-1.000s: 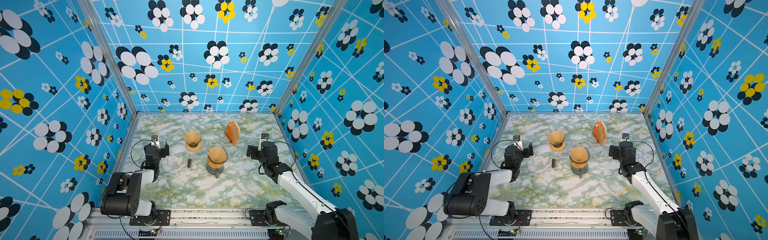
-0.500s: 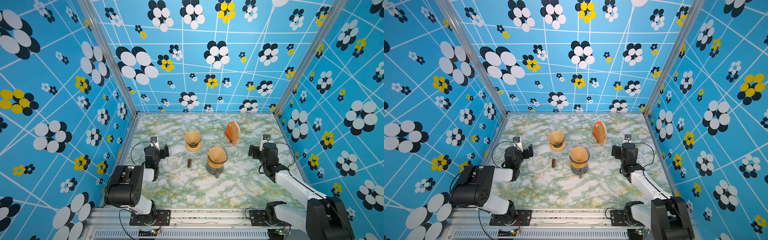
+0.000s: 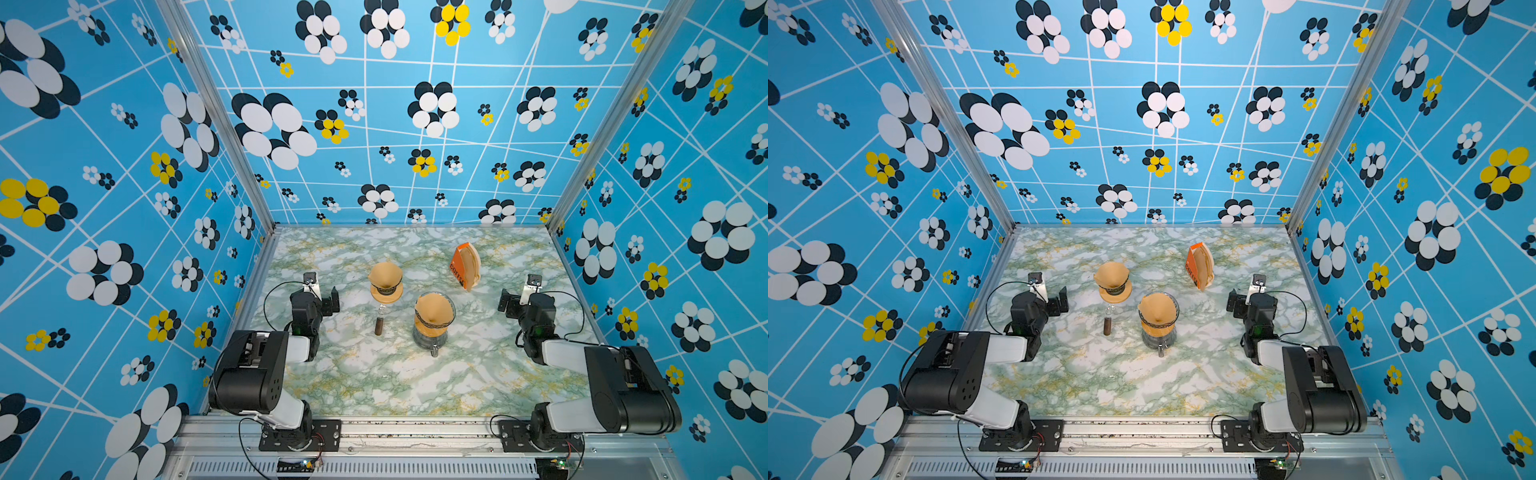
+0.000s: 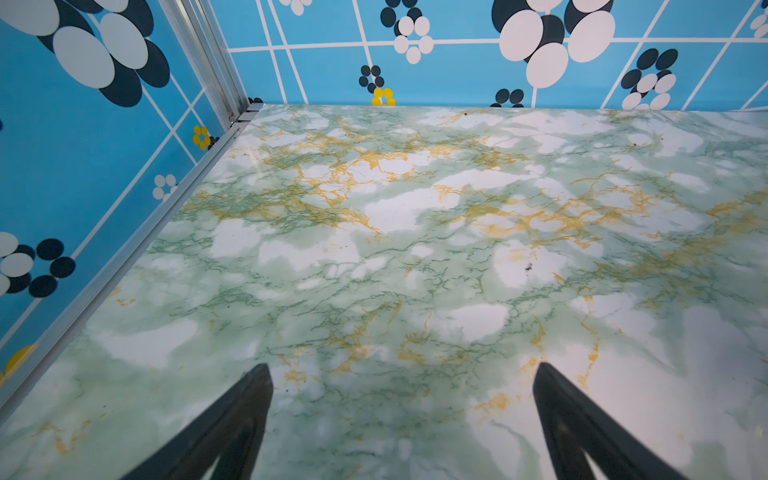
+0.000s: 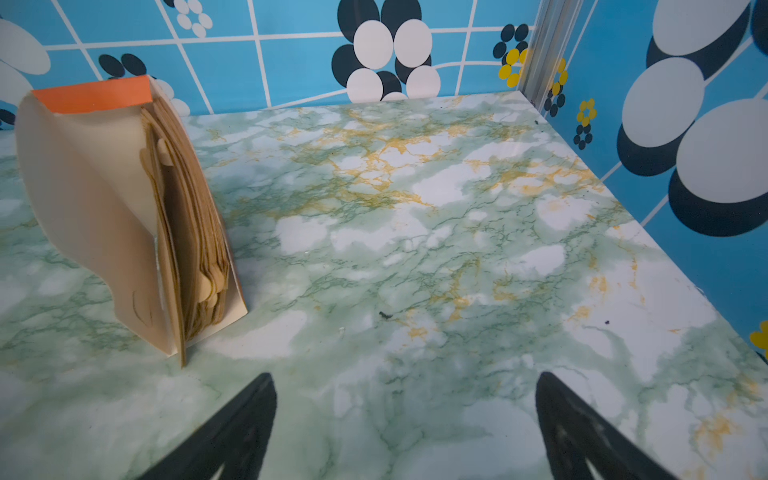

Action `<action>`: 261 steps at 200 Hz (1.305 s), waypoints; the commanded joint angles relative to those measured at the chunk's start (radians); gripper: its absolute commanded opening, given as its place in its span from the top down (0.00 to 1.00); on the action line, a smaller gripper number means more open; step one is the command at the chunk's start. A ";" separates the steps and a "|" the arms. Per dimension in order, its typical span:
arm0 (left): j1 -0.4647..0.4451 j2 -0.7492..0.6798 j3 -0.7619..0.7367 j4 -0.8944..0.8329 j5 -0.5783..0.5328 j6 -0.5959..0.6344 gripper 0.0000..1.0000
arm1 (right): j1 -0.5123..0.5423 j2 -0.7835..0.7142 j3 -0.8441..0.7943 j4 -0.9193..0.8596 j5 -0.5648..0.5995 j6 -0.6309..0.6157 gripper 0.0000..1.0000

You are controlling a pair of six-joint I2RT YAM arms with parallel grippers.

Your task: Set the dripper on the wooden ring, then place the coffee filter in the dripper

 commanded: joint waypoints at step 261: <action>-0.004 0.003 0.021 -0.010 -0.007 0.015 0.01 | -0.028 0.090 0.021 0.130 -0.237 -0.058 0.00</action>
